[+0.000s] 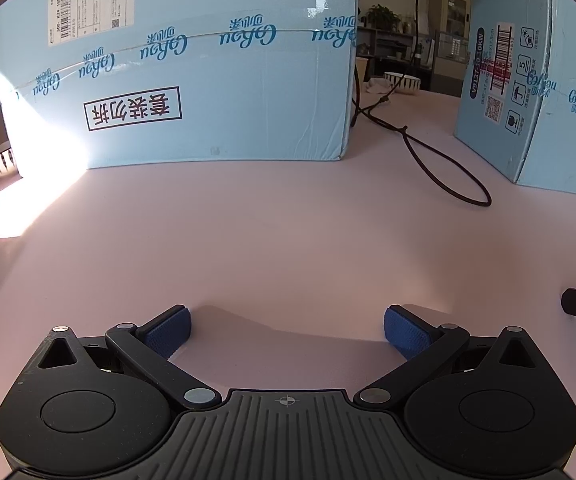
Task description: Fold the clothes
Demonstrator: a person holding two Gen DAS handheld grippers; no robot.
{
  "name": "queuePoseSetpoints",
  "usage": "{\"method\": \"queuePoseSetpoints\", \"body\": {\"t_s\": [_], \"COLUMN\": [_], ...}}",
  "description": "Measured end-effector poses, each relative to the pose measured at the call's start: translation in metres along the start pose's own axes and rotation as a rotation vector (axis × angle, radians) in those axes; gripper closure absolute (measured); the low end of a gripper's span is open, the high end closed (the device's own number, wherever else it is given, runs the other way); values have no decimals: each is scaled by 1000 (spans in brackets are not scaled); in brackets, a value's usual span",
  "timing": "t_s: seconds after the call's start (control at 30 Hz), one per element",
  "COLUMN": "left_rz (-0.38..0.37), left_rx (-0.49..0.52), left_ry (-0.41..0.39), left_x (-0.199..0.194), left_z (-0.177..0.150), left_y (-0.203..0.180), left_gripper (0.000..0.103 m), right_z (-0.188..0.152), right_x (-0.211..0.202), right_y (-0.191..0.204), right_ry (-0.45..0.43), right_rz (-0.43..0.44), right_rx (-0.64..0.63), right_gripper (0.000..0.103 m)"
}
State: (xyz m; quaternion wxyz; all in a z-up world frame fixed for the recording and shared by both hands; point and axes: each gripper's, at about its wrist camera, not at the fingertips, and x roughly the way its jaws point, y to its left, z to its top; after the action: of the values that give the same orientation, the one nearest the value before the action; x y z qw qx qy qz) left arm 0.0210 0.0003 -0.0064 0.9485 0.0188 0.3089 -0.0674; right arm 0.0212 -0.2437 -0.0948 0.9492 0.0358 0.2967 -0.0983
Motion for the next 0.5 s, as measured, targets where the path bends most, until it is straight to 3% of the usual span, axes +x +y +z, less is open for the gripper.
{"method": "queuePoseSetpoints", "body": {"t_s": [0.5], "left_rz": [1], "left_rx": [0], "left_ry": [1], "left_x": [0], "left_z": [1], "left_y": [-1], "left_gripper": [0], "right_z": [0], "right_x": [0], "right_y": [0], "right_ry": [0], "right_rz": [0], "right_rx": [0], "right_gripper": [0]}}
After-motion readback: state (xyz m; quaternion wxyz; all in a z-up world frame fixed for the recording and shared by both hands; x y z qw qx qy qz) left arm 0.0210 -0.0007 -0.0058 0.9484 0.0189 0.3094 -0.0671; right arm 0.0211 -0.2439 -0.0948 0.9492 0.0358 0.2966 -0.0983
